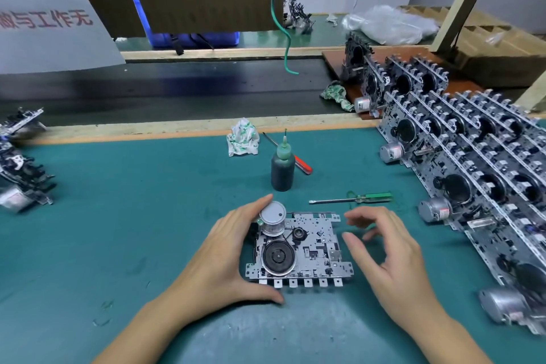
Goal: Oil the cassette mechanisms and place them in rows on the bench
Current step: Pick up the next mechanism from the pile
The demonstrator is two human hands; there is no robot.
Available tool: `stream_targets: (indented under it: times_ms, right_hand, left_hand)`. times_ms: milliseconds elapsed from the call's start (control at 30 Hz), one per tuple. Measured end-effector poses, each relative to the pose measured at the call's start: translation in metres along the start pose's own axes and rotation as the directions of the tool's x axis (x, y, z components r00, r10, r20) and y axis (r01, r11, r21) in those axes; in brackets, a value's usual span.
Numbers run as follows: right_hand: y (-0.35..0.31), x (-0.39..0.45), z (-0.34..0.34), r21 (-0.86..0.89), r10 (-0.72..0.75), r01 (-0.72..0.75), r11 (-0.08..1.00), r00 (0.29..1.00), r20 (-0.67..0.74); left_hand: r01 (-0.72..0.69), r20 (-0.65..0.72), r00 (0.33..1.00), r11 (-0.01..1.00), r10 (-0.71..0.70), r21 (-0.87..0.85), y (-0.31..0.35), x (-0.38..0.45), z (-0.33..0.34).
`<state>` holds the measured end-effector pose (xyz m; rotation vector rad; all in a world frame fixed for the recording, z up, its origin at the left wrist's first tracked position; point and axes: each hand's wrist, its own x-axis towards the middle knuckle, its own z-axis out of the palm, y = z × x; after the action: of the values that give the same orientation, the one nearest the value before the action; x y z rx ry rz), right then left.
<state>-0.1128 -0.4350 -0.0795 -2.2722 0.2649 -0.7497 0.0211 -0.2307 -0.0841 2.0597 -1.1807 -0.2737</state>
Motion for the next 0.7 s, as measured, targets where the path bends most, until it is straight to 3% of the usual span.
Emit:
stream_targets:
  times_ms: [133,233,400,533,700]
  right_hand:
    - [-0.004,0.000,-0.003,-0.012,0.033,-0.031,0.999,0.995,0.099]
    - [-0.009,0.004,-0.007,-0.027,0.015,-0.008,1.000,0.962,0.274]
    - [-0.016,0.026,-0.011,-0.310,0.036,0.202,0.929,0.785,0.618]
    - [-0.019,0.042,0.000,-0.440,0.057,0.361,0.822,0.717,0.694]
    - [-0.031,0.059,0.007,-0.522,-0.012,0.505,0.687,0.726,0.688]
  left_hand:
    - [-0.003,0.008,1.000,1.000,0.003,-0.011,0.000,-0.002,0.001]
    - [-0.012,0.023,1.000,1.000,0.012,-0.001,0.000,-0.002,0.001]
    - [-0.022,0.053,0.998,1.000,0.023,-0.011,-0.002,-0.002,0.001]
    - [-0.018,0.024,1.000,0.999,0.019,-0.029,-0.003,-0.002,0.003]
    - [0.029,-0.011,0.999,0.988,-0.031,-0.149,-0.002,-0.002,0.006]
